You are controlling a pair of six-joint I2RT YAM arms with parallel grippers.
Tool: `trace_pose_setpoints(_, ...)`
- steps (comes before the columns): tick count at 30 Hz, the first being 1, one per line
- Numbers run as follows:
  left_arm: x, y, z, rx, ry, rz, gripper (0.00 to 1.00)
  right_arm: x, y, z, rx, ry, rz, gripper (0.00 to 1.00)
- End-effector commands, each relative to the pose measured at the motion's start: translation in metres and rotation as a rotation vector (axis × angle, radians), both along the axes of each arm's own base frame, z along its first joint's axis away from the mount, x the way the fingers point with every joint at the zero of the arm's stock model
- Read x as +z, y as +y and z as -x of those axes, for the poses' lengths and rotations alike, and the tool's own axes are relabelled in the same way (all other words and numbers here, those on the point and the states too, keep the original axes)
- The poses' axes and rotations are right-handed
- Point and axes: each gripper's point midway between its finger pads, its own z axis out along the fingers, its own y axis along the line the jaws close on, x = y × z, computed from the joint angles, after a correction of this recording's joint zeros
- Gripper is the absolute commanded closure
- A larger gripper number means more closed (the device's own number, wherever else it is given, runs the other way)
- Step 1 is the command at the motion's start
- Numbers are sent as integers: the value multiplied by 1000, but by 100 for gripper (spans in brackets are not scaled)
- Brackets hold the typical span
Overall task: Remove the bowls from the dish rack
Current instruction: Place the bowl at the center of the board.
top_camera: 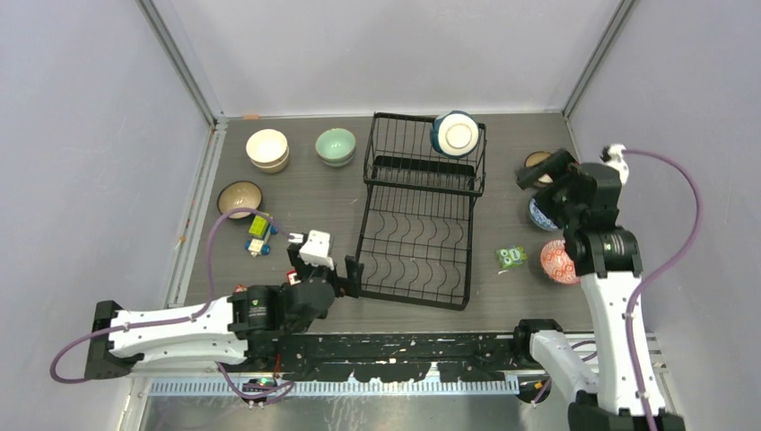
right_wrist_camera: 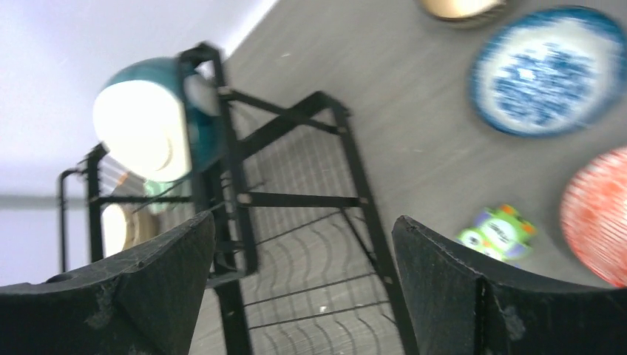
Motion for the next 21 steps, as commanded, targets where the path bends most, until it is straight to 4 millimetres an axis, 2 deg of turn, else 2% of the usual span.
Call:
trace_pose_setpoints(1,2,-28,-2,-51,127,122,0,58,46,-48,229,-183,-6,8)
trace_pose_setpoints(5,-13,-16,-2,46,203,133,0,81,53,-77,249,-247,-22,9)
trace_pose_setpoints(9,-33,-3,0,119,257,109,0,81,57,-95,258,-259,-40,11)
trace_pose_setpoints(15,-71,-21,5,100,340,94,8,71,67,-95,270,-294,-71,12)
trace_pose_setpoints(21,-101,-21,-3,140,374,25,21,72,69,-87,280,-319,-67,12)
